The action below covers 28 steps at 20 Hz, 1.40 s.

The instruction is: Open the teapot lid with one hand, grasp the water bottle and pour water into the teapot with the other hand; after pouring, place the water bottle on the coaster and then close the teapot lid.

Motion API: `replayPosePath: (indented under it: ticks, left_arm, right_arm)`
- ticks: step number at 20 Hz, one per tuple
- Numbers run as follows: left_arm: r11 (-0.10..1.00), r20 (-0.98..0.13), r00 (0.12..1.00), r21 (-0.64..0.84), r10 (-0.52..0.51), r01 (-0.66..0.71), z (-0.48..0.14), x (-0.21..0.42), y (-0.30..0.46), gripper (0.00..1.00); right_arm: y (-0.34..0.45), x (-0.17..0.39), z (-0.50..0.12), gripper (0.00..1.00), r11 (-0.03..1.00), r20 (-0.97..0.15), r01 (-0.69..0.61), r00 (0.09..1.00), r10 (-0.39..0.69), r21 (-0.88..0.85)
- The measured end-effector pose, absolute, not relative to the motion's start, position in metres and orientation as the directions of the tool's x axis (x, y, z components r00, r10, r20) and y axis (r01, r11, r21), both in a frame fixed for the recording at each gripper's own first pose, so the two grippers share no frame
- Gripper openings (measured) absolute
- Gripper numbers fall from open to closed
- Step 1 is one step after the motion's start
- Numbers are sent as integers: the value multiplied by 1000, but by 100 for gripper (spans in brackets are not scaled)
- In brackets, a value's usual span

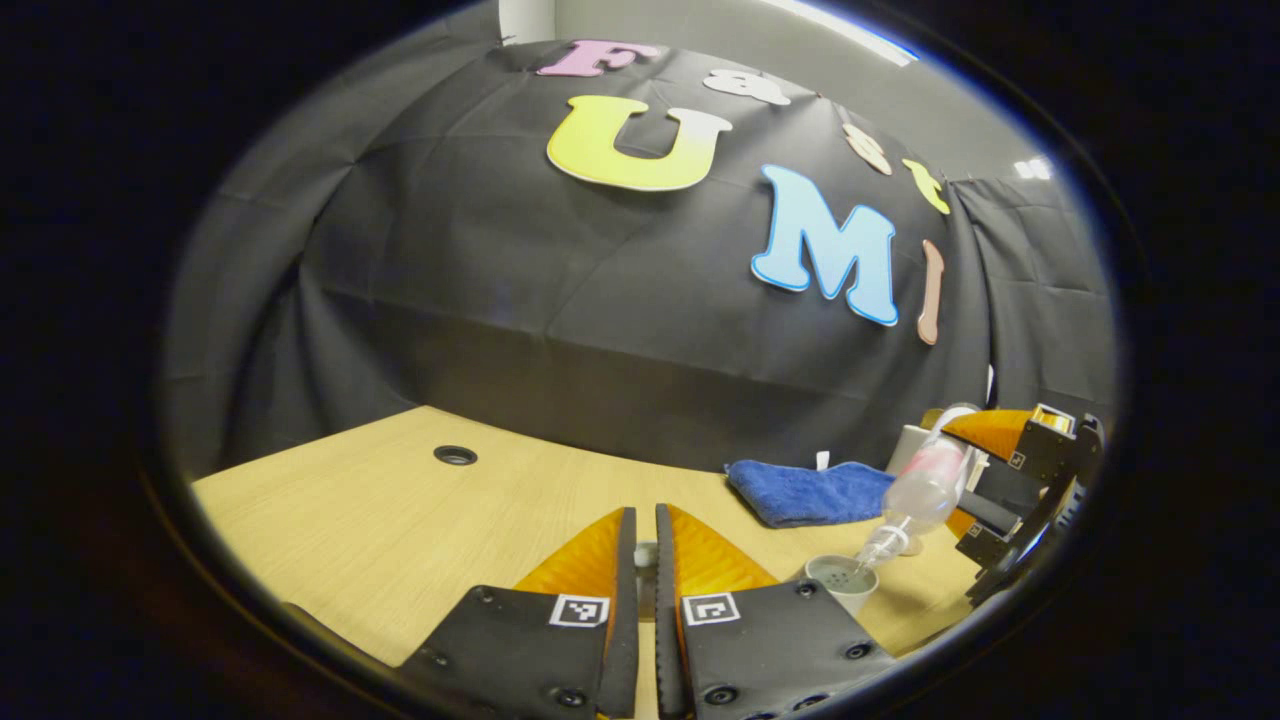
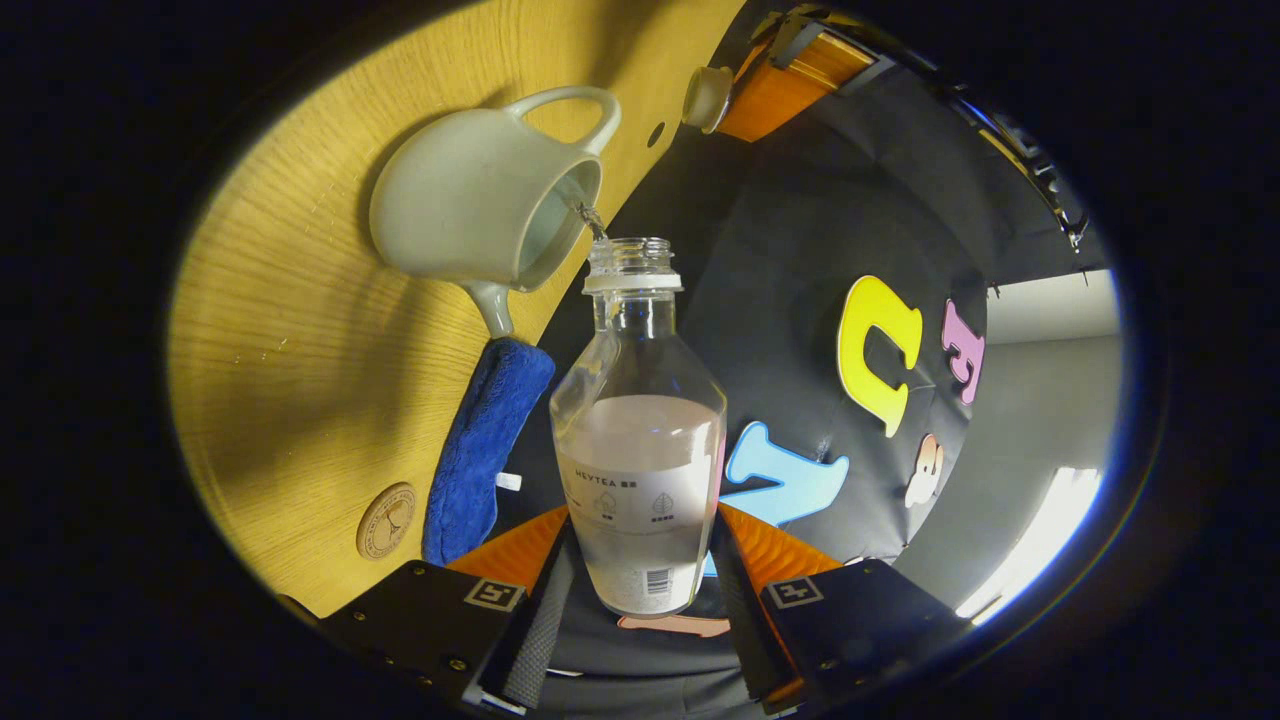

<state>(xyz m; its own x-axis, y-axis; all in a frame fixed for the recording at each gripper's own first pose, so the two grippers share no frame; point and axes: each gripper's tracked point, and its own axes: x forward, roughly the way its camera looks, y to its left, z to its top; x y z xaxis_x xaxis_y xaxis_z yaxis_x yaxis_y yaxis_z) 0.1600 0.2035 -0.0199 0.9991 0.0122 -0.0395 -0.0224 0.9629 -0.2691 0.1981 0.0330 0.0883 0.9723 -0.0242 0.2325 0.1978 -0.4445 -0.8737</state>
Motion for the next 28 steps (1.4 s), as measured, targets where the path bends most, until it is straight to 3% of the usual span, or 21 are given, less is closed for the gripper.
replayPosePath:
  ticks: [6,17,23,24,28]
  left_arm:
    - [957,-38,999,-288,14,-24,-20,161,207,17]
    - [948,-34,999,-316,15,-25,-21,160,210,17]
    - [950,-37,999,-312,13,-24,-21,161,209,17]
    - [950,-37,999,-312,13,-23,-21,160,208,13]
    - [950,-37,999,-311,12,-23,-21,160,209,13]
  right_arm:
    - [45,199,105,73,-569,266,245,963,49,-785]
    - [59,200,114,73,-635,276,290,953,123,-716]
    - [60,199,112,73,-640,270,287,955,127,-713]
    - [59,200,112,73,-638,268,284,955,125,-715]
    - [45,200,98,73,-554,229,232,970,76,-799]
